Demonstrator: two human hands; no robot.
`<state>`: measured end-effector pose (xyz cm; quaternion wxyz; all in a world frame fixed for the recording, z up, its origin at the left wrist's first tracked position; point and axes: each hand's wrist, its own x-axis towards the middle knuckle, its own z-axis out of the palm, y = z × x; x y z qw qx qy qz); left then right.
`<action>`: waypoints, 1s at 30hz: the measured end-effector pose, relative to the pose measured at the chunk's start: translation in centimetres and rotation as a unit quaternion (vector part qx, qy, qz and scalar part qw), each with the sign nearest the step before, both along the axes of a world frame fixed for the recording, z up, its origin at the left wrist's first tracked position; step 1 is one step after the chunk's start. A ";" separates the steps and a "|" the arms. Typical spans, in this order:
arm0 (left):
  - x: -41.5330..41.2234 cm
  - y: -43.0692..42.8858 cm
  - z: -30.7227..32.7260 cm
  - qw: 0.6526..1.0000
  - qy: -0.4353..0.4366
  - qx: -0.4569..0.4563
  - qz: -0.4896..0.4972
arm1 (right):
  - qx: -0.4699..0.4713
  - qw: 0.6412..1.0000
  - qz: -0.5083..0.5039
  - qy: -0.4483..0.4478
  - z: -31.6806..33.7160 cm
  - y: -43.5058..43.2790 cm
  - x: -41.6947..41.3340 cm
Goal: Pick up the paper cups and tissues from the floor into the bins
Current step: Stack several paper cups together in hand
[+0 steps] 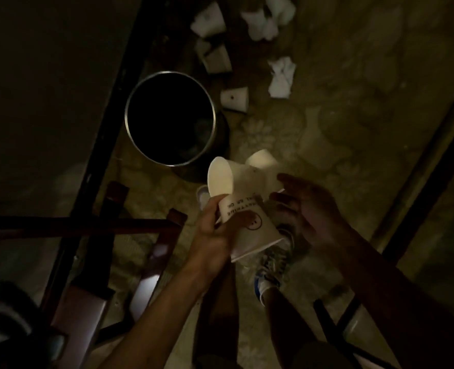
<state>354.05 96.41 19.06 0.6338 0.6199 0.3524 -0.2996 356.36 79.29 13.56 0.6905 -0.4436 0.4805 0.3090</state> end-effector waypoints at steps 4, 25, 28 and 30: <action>1.7 2.7 3.4 0.997 -0.024 0.051 0.053 | -0.015 0.994 0.092 -0.061 2.8 3.4 5.6; 6.7 13.9 1.2 0.974 0.062 0.000 0.219 | -0.060 0.909 0.389 -0.136 -1.2 21.4 15.2; 6.8 14.4 0.7 0.962 0.082 -0.033 0.257 | -0.021 0.922 0.380 -0.066 -0.4 21.2 13.6; 6.3 14.7 0.9 0.957 0.085 -0.062 0.269 | 0.056 0.936 0.345 -0.035 0.6 20.6 12.9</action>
